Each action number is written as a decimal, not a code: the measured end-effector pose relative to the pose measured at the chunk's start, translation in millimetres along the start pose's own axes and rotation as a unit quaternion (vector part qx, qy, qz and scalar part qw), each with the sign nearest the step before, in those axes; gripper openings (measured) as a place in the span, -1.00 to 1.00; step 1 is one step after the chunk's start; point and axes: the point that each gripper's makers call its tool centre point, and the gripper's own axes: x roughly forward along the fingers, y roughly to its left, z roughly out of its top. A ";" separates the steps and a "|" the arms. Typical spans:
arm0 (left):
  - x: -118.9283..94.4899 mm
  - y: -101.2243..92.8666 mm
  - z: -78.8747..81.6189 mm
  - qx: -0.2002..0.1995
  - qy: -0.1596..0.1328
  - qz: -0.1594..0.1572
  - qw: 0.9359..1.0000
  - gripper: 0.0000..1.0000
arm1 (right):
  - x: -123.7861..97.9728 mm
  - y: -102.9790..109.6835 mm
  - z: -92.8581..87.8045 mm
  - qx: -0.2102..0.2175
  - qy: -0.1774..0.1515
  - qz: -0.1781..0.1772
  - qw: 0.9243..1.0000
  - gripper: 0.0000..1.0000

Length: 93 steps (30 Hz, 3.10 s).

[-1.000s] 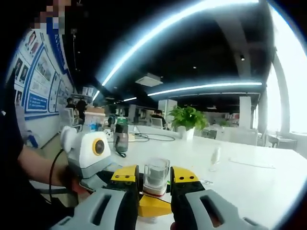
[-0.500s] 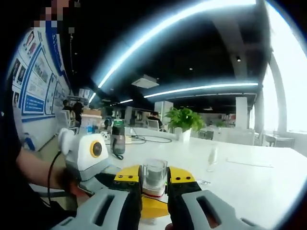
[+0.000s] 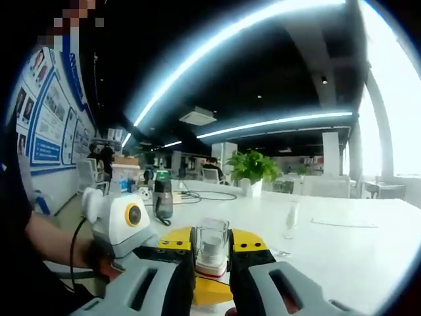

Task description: Clamp pump bottle remove cover press pump head put on cover

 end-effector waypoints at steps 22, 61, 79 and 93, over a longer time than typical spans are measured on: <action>0.4 -0.1 -0.3 0.001 0.000 -0.001 1.000 -0.70 | -9.9 -11.1 28.8 0.022 -0.045 -0.020 0.999 -0.71; 0.9 1.6 -2.2 0.002 0.004 0.003 1.000 -0.70 | -85.9 -112.3 -16.7 0.004 -0.013 -0.166 0.986 -0.71; 1.2 0.9 -3.1 0.003 0.008 0.004 1.000 -0.70 | -91.9 -130.2 -55.9 0.010 0.032 -0.182 0.983 -0.72; 1.6 0.4 -3.5 0.004 0.009 0.003 1.000 -0.70 | -93.4 -136.5 -80.4 -0.023 0.077 -0.198 0.977 -0.72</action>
